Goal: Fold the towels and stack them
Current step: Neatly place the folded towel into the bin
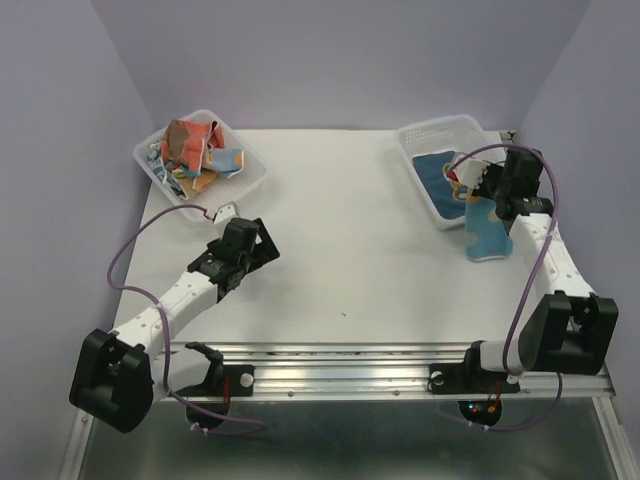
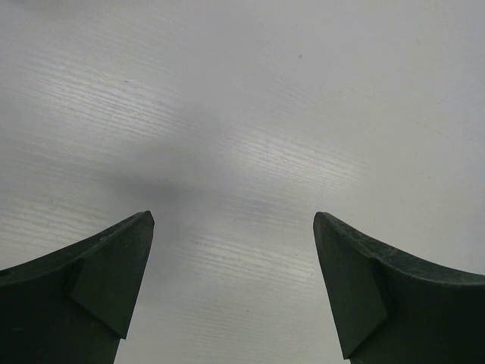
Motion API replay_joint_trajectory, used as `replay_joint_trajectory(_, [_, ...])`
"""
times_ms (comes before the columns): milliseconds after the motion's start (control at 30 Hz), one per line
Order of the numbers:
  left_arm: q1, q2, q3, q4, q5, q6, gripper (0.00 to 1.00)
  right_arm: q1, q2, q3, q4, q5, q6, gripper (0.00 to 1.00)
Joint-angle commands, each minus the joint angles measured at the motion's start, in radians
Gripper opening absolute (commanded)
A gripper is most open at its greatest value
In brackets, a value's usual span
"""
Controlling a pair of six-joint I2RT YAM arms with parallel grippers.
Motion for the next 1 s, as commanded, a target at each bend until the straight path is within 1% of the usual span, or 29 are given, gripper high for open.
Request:
replay_joint_trajectory(0, [0.01, -0.006, 0.051, -0.025, -0.056, 0.01, 0.99, -0.008, 0.042, 0.062, 0.195, -0.032, -0.036, 0.01])
replay_joint_trajectory(33, [0.013, -0.009, 0.053, -0.024, -0.06, 0.01, 0.99, -0.008, 0.059, 0.064, 0.226, -0.031, -0.031, 0.01])
replay_joint_trajectory(133, [0.016, -0.005, 0.06, -0.03, -0.069, 0.008, 0.99, -0.008, 0.086, 0.058, 0.299, -0.12, -0.031, 0.01])
replay_joint_trajectory(267, [0.024, 0.004, 0.063, -0.035, -0.072, 0.005, 0.99, -0.006, 0.128, 0.085, 0.381, -0.197, 0.047, 0.01])
replay_joint_trajectory(433, [0.035, 0.02, 0.063, -0.036, -0.076, 0.003, 0.99, 0.003, 0.185, 0.111, 0.398, -0.237, 0.072, 0.01])
replay_joint_trajectory(600, [0.047, 0.032, 0.068, -0.038, -0.076, 0.003, 0.99, 0.008, 0.26, 0.128, 0.464, -0.256, 0.105, 0.01])
replay_joint_trajectory(867, [0.064, 0.063, 0.068, -0.042, -0.08, -0.004, 0.99, 0.009, 0.367, 0.164, 0.502, -0.313, 0.104, 0.01])
replay_joint_trajectory(967, [0.07, 0.084, 0.077, -0.051, -0.087, -0.003, 0.99, 0.009, 0.395, 0.187, 0.528, -0.358, 0.114, 0.01])
